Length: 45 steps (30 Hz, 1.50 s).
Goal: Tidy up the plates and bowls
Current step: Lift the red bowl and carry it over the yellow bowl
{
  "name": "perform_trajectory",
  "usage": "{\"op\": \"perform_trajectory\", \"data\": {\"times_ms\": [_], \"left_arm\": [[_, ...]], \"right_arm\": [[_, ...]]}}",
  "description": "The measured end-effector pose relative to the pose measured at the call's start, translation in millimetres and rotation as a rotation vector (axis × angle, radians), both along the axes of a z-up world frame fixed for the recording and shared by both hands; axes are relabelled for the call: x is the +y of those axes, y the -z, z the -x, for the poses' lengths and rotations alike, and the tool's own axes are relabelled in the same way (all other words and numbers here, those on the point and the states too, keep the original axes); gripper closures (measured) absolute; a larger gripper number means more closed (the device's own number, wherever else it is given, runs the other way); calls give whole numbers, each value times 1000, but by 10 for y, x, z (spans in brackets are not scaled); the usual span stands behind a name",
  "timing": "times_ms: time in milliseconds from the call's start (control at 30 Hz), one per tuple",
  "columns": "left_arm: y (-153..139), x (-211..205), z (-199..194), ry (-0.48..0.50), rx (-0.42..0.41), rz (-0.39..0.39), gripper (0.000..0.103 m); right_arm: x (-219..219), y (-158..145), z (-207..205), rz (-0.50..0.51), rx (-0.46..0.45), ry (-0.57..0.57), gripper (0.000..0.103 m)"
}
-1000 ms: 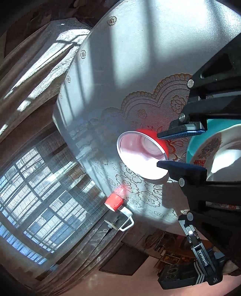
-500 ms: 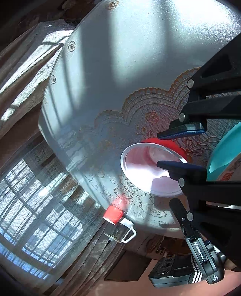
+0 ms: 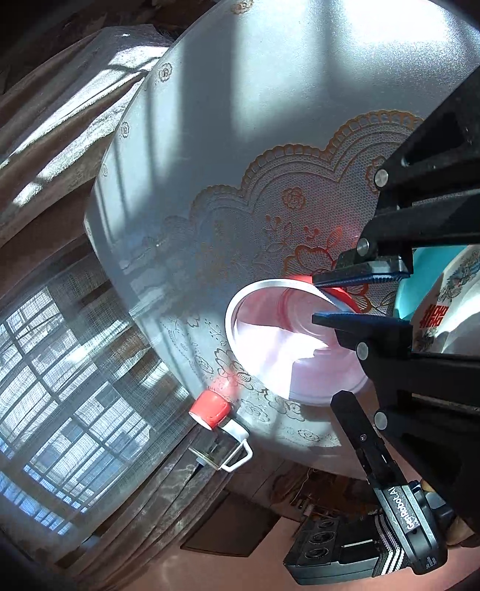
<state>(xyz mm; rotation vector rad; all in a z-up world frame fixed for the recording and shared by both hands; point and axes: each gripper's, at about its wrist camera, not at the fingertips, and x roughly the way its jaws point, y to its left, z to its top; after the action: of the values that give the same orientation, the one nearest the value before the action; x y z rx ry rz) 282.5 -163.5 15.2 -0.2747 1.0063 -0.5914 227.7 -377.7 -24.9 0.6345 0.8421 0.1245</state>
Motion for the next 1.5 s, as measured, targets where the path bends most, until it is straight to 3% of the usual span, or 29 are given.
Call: {"op": "perform_trajectory", "data": {"times_ms": [600,967,1500], "left_arm": [[-229,990,897,-121,-84,30,88],[-187,1556,1418,-183,-90,51,88],[-133,2151,1859,-280,-90,58,88]], "right_arm": [[914,-330,470,-20,-88,-167,90],[1452,-299,783,-47,-84,-266,90],[2088,-287,1042,-39,-83,-405,90]]}}
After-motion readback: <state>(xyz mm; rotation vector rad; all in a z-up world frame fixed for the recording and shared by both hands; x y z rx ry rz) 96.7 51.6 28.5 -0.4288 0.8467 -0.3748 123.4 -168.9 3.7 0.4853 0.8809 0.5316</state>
